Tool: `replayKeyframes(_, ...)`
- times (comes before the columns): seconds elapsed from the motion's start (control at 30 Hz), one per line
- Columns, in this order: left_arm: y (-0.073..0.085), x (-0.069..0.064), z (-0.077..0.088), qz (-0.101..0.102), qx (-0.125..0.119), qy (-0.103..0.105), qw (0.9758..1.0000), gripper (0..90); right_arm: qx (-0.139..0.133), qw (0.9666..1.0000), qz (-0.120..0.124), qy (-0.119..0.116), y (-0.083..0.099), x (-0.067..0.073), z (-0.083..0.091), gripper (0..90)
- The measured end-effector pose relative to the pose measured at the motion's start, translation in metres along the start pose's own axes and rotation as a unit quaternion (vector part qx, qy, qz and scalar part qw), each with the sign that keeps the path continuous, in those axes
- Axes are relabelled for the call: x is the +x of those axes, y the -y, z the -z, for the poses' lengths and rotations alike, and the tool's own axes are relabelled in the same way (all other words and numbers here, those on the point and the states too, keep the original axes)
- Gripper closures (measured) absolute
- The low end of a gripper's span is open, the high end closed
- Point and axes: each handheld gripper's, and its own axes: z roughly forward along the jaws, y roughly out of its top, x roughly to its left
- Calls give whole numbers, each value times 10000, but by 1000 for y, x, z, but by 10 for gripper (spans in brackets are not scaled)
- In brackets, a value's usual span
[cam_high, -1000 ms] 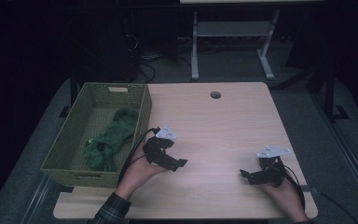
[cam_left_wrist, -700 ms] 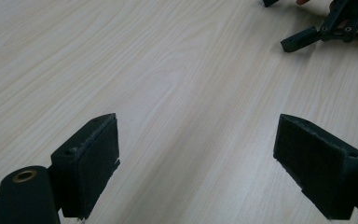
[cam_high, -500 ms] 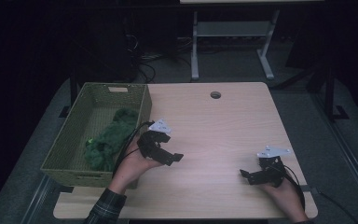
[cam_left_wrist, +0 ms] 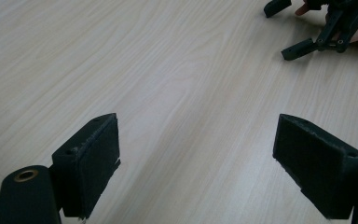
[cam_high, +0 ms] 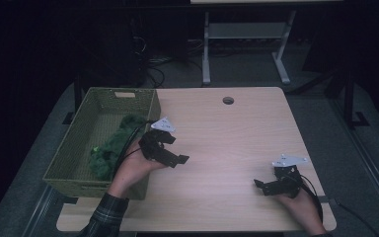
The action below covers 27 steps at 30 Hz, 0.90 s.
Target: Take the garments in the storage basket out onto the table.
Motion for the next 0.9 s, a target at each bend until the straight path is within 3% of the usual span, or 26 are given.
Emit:
replayKeyframes(0.37,-1,17,14,0,36,-140,9999,143,-8,10000,13,5,0,0,0,17)
replayKeyframes(0.77,17,45,40,330,-142,-532,9979,165,-7,10000,13,0,0,0,0,17)
replayKeyframes(0.9,21,50,48,355,-171,-635,9972,177,-7,10000,12,1,0,0,0,17)
